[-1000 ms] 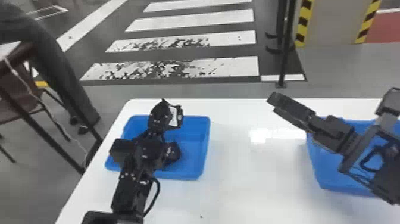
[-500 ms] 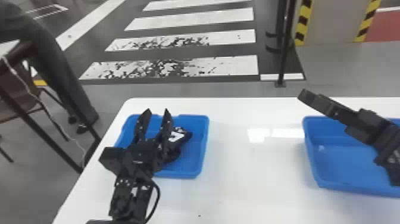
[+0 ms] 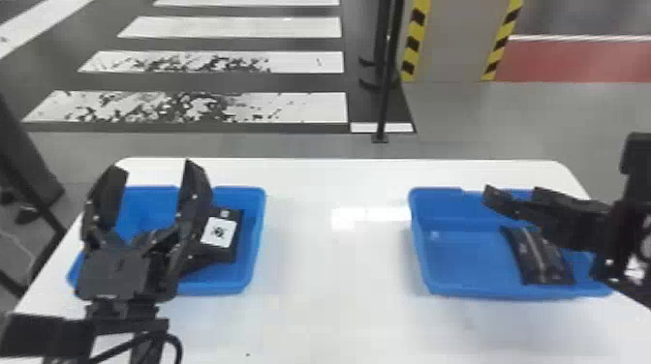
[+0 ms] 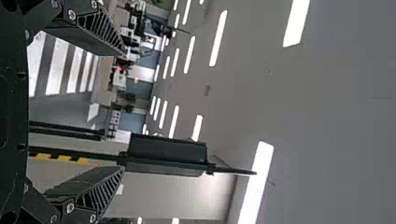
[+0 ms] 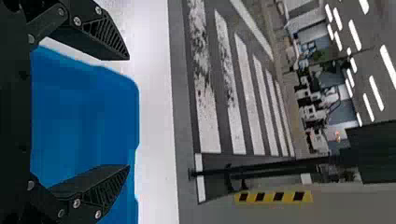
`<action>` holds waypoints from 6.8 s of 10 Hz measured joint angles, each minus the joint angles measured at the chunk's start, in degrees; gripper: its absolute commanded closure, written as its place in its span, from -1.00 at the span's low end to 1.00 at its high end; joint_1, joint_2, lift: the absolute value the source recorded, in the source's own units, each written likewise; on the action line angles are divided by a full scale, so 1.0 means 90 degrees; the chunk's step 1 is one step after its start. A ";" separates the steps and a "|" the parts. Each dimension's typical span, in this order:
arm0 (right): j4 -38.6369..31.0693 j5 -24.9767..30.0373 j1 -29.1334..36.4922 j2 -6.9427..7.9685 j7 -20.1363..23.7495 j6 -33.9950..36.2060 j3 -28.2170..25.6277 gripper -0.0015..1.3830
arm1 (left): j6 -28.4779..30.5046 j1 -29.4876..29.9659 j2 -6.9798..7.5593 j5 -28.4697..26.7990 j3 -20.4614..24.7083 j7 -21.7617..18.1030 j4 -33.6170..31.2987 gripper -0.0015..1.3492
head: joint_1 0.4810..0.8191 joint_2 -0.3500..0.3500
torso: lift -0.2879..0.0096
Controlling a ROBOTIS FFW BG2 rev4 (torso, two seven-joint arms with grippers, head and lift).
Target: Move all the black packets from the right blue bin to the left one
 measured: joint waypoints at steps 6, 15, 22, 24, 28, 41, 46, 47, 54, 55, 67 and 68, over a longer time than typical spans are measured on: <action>0.0736 0.1445 -0.0354 0.0102 -0.0755 0.0666 -0.0067 -0.68 | 0.0690 0.0353 0.0148 0.0203 -0.0497 0.0000 -0.0562 -0.76 | 0.27 -0.66 | -0.01; 0.2410 0.1235 -0.0992 0.0056 -0.1157 0.0864 0.0416 -0.67 | 0.0484 0.0231 0.0184 -0.0183 -0.0612 0.0000 -0.0563 -0.75 | 0.27 -0.67 | -0.01; 0.2374 0.1211 -0.0988 0.0055 -0.1630 0.1195 0.0437 -0.57 | 0.0436 0.0264 0.0211 -0.0213 -0.0602 0.0000 -0.0563 -0.75 | 0.27 -0.72 | -0.01; 0.2447 0.1209 -0.0973 0.0055 -0.1636 0.1197 0.0382 -0.11 | 0.0460 0.0275 0.0214 -0.0227 -0.0597 0.0000 -0.0563 -0.75 | 0.27 -0.74 | -0.01; 0.2391 0.0772 -0.0711 0.0072 -0.1623 0.0217 0.0317 0.62 | 0.0490 0.0276 0.0208 -0.0216 -0.0584 0.0000 -0.0496 -0.75 | 0.27 -0.69 | -0.01; 0.1414 -0.2038 -0.0079 -0.0276 0.1023 -0.4242 0.2667 0.62 | 0.1015 0.0002 0.0301 0.0691 -0.0939 -0.0291 -0.0422 -0.75 | 0.21 0.27 | -0.01; 0.1285 -0.2347 -0.0177 -0.0418 0.1023 -0.4293 0.3678 0.62 | 0.1219 -0.0034 0.0323 0.0751 -0.0981 -0.0343 -0.0422 -0.75 | 0.27 0.53 | -0.01; 0.1288 -0.2446 -0.0223 -0.0448 0.1023 -0.4293 0.3912 0.62 | 0.1272 -0.0058 0.0340 0.0743 -0.1018 -0.0347 -0.0422 -0.75 | 0.27 0.56 | -0.01; 0.1125 -0.2949 -0.0261 -0.0613 0.1023 -0.4264 0.4772 0.62 | 0.1471 -0.0139 0.0399 0.0757 -0.1141 -0.0261 -0.0406 0.48 | 0.27 0.78 | -0.01; 0.1124 -0.2963 -0.0253 -0.0618 0.1023 -0.4251 0.4780 0.62 | 0.1599 -0.0104 0.0402 0.0950 -0.1140 -0.0209 -0.0407 0.76 | 0.27 0.80 | -0.01; 0.1428 -0.3261 -0.0106 -0.0608 0.1366 -0.4821 0.4706 -0.76 | 0.2031 -0.0309 0.0172 0.0751 -0.0342 0.0083 -0.0130 0.80 | 0.27 0.91 | -0.01; 0.1414 -0.3312 -0.0014 -0.0606 0.1365 -0.4911 0.4585 -0.76 | 0.1939 -0.0720 0.0108 0.0178 -0.0036 0.0138 0.0515 0.80 | 0.27 0.94 | -0.01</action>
